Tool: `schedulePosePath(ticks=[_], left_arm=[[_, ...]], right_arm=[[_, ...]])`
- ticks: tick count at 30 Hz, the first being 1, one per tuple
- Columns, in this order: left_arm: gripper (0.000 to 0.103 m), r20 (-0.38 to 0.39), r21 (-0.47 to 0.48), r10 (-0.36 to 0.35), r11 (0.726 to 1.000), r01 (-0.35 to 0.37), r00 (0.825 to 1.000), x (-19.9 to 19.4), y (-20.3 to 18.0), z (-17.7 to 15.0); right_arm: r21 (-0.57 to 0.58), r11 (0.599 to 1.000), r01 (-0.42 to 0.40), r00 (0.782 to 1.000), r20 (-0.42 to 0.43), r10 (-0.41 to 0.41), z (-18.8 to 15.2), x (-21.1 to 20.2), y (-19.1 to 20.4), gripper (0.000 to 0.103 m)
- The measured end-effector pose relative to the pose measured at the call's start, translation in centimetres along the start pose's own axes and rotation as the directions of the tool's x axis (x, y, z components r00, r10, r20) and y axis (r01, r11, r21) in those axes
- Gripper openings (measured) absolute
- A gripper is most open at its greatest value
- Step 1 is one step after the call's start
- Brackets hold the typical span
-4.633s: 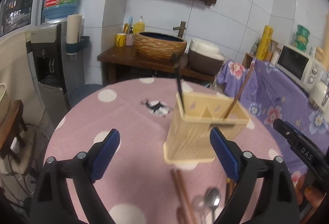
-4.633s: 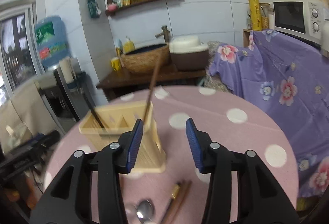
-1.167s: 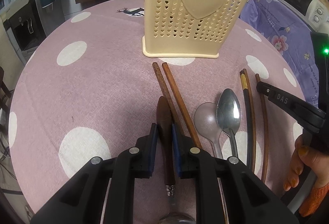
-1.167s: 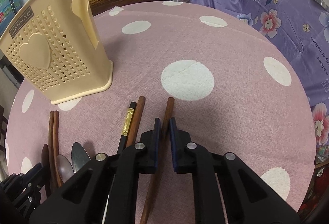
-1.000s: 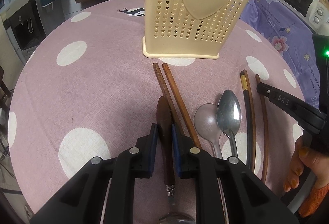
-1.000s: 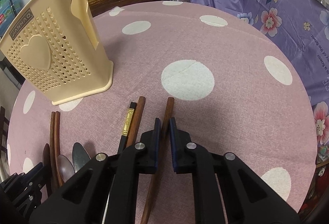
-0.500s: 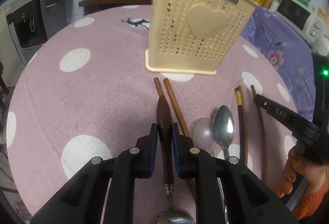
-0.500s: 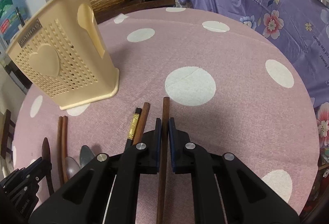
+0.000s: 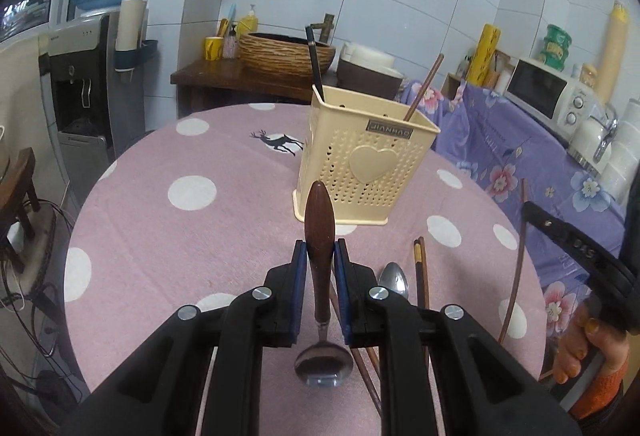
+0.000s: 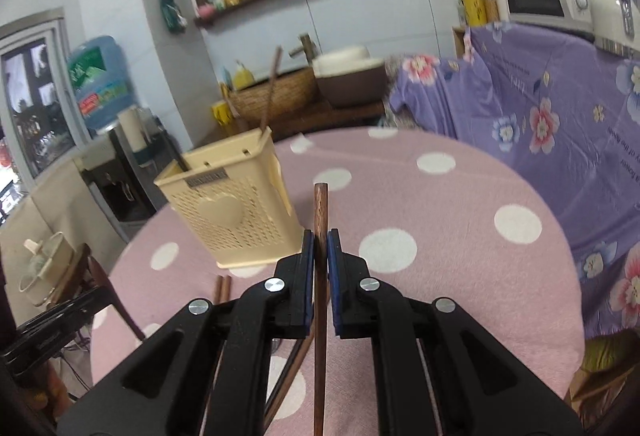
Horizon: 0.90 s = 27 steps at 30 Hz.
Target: Organize utensils
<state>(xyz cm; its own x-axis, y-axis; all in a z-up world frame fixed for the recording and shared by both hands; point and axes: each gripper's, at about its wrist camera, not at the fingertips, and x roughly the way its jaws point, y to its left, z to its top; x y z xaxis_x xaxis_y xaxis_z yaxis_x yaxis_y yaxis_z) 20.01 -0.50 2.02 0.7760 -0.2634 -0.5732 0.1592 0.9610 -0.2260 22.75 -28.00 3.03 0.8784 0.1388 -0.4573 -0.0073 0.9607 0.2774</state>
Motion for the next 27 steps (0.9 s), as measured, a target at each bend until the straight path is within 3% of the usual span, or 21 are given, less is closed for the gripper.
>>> schedulePosePath(ticks=[6,8,12,19,21,23,27], left_arm=[[0.014,0.035,-0.008,0.003,1.000,-0.003,0.999,-0.8,0.5,0.4],[0.001,0.046,-0.008,0.005,1.000,-0.004,0.999,-1.0,0.5,0.4],[0.001,0.056,0.029,0.056,0.998,-0.058,0.997,-0.7,0.1,0.7],[0.002,-0.026,-0.009,0.072,0.997,-0.072,0.997,1.8,2.3,1.4],[0.014,-0.046,-0.042,0.059,0.997,-0.061,0.997,2.7,3.3,2.1],[0.050,-0.078,-0.043,0.058,0.997,-0.062,0.995,4.2,4.0,2.7],[0.050,-0.179,0.063,0.108,0.993,-0.098,0.978,8.6,4.1,3.1]], right_arm=[[-0.021,0.999,-0.031,0.997,0.072,0.032,1.1,-2.8,0.5,0.008],[-0.041,0.999,-0.032,0.996,0.085,0.035,1.3,-3.2,0.9,0.008],[-0.054,0.998,-0.039,0.995,0.091,0.044,1.5,-3.3,1.2,0.008],[-0.049,0.998,-0.027,0.995,0.090,0.031,1.4,-3.0,1.1,0.008],[-0.049,0.998,-0.029,0.995,0.091,0.033,1.3,-3.0,1.1,0.008],[-0.046,0.999,-0.030,0.995,0.092,0.034,1.3,-3.1,1.1,0.008],[-0.043,0.999,-0.031,0.995,0.091,0.035,1.2,-3.0,1.1,0.008]])
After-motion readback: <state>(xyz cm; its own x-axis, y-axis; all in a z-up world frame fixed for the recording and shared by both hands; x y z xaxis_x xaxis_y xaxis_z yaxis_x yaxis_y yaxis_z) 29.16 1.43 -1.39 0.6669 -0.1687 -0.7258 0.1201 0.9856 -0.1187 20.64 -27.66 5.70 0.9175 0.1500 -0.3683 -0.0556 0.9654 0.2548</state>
